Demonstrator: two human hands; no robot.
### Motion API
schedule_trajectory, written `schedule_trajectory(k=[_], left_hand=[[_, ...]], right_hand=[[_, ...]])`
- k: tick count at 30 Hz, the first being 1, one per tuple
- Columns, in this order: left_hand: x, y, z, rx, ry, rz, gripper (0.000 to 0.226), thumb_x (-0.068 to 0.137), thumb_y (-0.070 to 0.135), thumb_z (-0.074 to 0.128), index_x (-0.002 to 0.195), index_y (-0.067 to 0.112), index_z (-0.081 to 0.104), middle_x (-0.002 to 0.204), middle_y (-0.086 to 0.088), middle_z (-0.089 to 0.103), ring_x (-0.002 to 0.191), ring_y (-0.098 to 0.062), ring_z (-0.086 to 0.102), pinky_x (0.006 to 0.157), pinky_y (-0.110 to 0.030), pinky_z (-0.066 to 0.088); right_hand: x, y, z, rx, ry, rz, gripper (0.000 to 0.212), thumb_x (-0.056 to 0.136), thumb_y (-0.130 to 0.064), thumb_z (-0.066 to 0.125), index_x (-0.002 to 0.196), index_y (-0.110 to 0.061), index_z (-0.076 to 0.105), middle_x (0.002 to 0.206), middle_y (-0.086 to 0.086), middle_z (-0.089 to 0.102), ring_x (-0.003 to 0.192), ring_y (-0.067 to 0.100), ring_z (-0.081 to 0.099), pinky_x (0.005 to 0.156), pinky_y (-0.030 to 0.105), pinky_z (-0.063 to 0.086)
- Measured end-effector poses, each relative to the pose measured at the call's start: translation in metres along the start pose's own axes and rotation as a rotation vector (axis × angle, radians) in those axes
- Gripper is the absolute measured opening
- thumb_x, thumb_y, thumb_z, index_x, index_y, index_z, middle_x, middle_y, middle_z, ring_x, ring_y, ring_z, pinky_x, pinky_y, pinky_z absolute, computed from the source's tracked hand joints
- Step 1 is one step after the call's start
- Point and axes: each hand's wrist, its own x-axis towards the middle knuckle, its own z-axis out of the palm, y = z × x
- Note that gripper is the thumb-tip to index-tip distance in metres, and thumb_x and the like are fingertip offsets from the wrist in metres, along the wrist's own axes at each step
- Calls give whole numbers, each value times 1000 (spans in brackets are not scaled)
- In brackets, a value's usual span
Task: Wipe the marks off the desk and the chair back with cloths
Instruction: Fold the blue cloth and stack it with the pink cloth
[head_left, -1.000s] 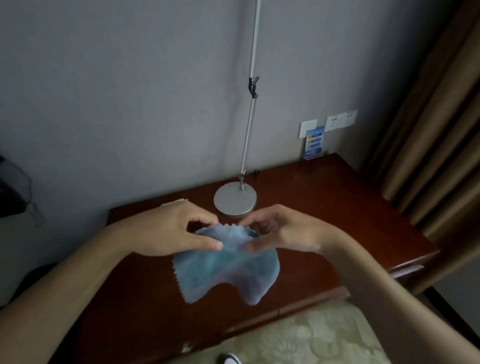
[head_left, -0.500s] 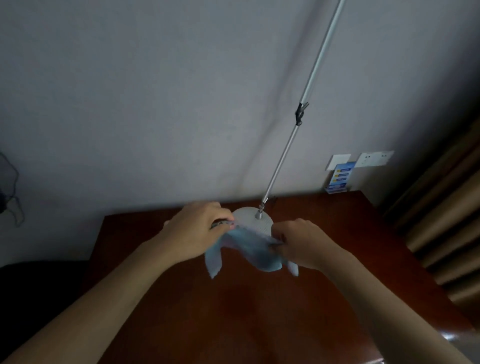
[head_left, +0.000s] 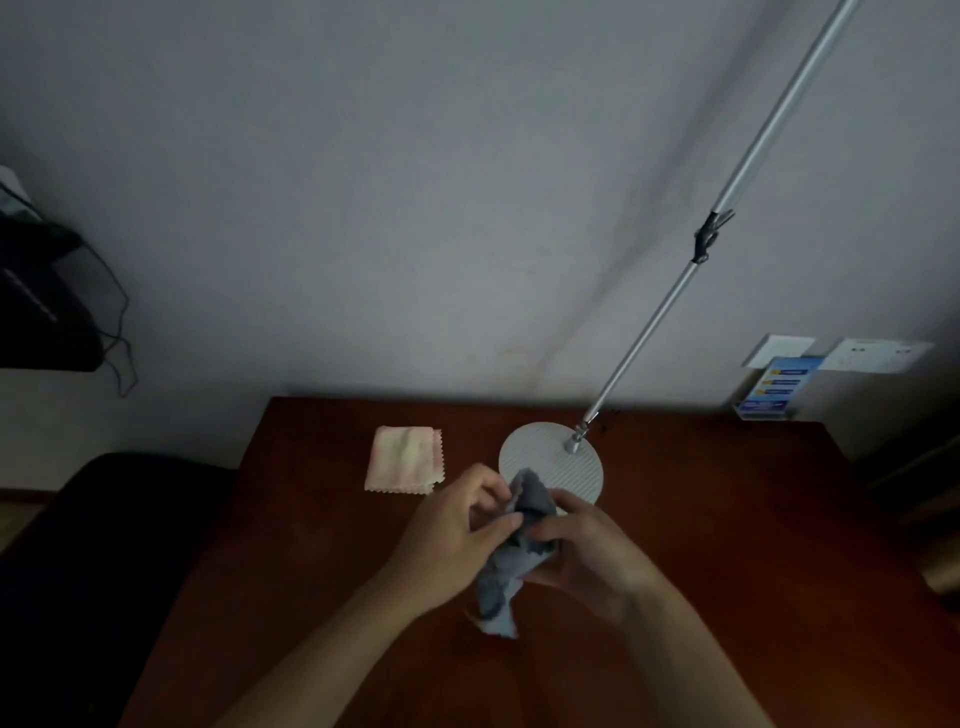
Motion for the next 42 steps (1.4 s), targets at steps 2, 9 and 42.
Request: schedule_trajectory(k=[2, 9, 42], left_hand=[[0, 1, 1, 5, 1, -12, 21, 91, 19, 69, 99, 35, 56, 90, 7, 68, 82, -8, 68, 73, -36, 60], [1, 6, 11, 305, -26, 122, 22, 92, 12, 64, 89, 34, 64, 90, 22, 57, 90, 0, 59, 73, -13, 48], [-45, 15, -27, 663, -209, 46, 36, 80, 28, 62, 55, 24, 38, 68, 11, 45, 60, -11, 48, 49, -14, 27]], right_hand=[[0, 4, -4, 39, -36, 28, 64, 64, 10, 62, 126, -1, 50, 124, 28, 59, 107, 42, 64, 80, 51, 56], [5, 3, -23, 91, -27, -12, 74, 51, 16, 60, 122, -6, 54, 121, 27, 59, 103, 42, 66, 78, 48, 56], [-32, -5, 14, -1079, 402, -343, 12, 86, -28, 52, 79, -31, 62, 71, -11, 65, 69, 11, 64, 68, 36, 57]])
